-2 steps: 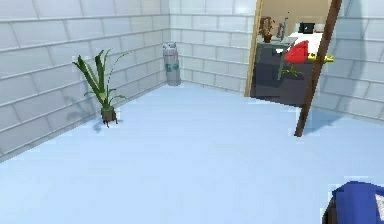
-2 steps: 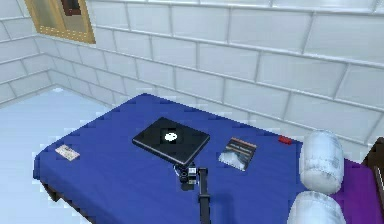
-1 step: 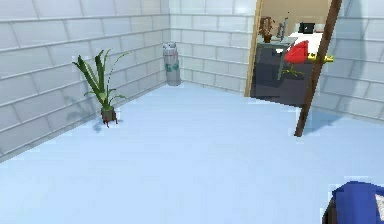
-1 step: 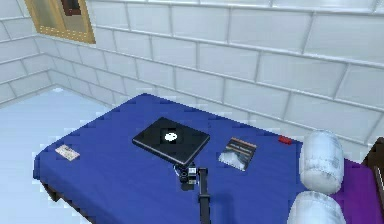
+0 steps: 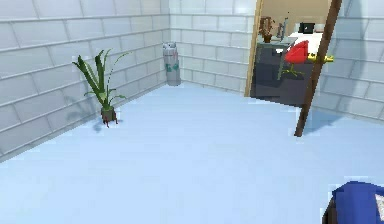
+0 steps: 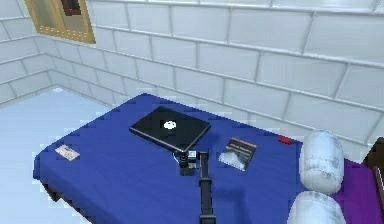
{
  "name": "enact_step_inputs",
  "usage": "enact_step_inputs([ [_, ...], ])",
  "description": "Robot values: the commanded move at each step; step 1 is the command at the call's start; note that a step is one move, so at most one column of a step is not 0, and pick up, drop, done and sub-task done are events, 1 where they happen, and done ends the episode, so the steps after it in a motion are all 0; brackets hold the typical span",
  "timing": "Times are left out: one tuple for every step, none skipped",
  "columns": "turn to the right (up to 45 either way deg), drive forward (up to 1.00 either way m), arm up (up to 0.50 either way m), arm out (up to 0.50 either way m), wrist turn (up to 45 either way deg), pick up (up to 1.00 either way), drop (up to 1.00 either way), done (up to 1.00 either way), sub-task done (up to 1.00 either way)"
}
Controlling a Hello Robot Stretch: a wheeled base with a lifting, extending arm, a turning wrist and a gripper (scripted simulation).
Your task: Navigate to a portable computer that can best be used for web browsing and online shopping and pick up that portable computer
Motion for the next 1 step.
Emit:
enact_step_inputs([
  [0.0,0.0,0.0,0.0,0.0,0.0,0.0,1.0,0.0],
])
